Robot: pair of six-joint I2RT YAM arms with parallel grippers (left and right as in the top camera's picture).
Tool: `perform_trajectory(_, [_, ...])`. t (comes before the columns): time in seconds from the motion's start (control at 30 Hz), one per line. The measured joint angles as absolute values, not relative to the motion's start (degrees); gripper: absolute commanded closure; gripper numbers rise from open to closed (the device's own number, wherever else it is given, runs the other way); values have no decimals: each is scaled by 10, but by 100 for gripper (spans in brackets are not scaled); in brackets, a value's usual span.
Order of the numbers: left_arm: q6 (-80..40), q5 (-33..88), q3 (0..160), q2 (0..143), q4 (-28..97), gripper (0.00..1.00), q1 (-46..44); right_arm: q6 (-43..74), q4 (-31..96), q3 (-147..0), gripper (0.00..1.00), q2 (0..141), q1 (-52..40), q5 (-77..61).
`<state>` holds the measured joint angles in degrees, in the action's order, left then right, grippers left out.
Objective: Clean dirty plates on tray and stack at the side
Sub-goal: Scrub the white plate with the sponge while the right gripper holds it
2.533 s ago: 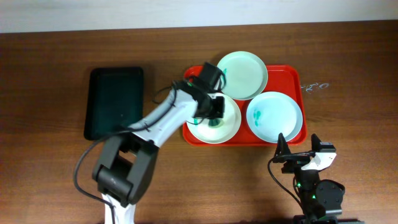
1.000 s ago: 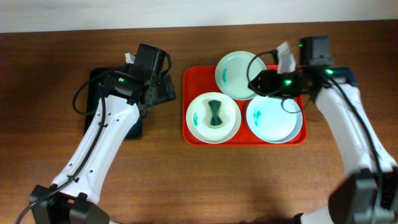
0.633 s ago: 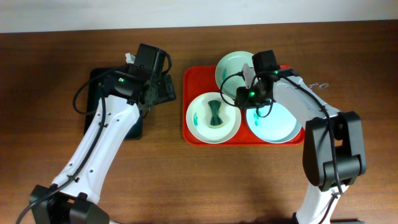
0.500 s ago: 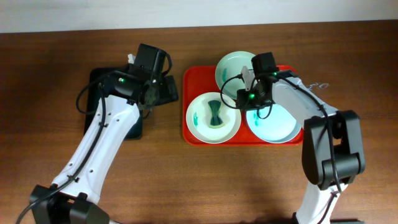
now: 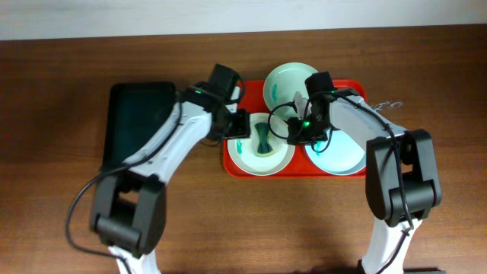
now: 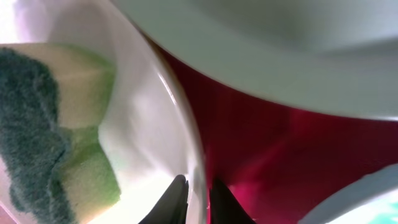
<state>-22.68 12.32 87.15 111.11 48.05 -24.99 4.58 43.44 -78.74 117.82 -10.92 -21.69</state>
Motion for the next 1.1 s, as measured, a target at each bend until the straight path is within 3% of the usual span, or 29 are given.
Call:
perform_trajectory(0.27, [-220,166,870,1208,338,43,-305,50,428,-786,96,1180,-109,-225])
perform_trajectory(0.37, [-220,166,870,1214,336,52,-305,54,428,-786,96,1180,-109,-226])
perform_trajectory(0.47, [-220,165,870,1214,336,71,-305,54,428,-786,96,1180,-109,-226])
perform_trajectory(0.67, [-220,131,870,1214,360,88,-315,56,428,-786,96,1180,-109,-226])
perform_trajectory(0.7, [-220,130,870,1214,360,98,-316,56,428,-786,96,1180,-109,-226])
perform_trajectory(0.83, [-220,97,870,1214,370,100,-319,56,428,-786,96,1180,-109,-226])
perform_trajectory(1.1, [-220,-165,889,1214,486,100,-327,56,426,-786,96,1181,-109,-231])
